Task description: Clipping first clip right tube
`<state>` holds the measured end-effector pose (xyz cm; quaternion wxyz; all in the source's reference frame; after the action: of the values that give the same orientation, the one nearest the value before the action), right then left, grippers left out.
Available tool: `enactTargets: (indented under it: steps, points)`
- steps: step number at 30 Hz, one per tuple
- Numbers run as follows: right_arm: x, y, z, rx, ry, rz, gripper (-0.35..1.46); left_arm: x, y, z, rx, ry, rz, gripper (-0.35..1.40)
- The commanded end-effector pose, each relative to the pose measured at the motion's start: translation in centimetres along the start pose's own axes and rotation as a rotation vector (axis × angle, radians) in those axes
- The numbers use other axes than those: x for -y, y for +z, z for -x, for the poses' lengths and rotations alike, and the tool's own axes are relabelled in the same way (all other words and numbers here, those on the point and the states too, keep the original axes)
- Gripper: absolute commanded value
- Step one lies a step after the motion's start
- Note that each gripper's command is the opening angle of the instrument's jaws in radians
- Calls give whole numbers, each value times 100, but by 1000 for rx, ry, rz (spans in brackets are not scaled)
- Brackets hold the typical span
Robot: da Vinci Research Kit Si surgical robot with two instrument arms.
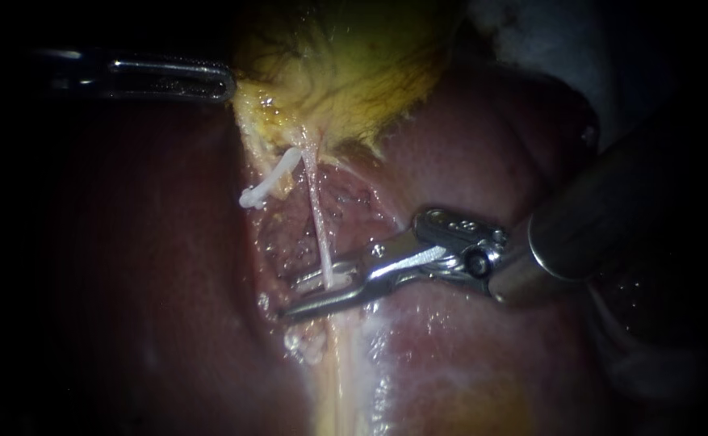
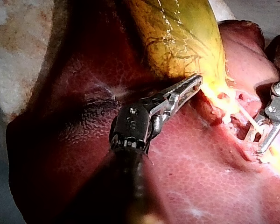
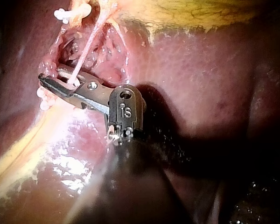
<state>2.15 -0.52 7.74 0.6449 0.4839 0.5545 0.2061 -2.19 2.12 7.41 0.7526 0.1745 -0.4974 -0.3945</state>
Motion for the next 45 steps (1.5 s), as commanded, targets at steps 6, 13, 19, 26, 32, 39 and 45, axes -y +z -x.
enactTargets:
  steps: [6,13,19,26,32,39,45]
  points:
    - [-3,1,-2,-13,1,19,39,0,0,0,0,0,0,-35]
    - [-10,1,-2,3,-3,127,60,0,0,0,0,0,0,-35]
    - [-25,-2,-4,19,-16,201,60,0,0,0,0,0,1,-35]
    - [-43,-18,-2,28,-19,263,60,0,0,0,0,0,1,-35]
    - [-50,-24,-3,45,-20,291,60,0,0,0,0,0,1,-35]
    - [-53,-32,-2,50,-38,301,60,0,-1,0,0,0,1,-35]
    - [-48,-46,-1,63,-66,285,60,1,-1,-1,0,0,1,-35]
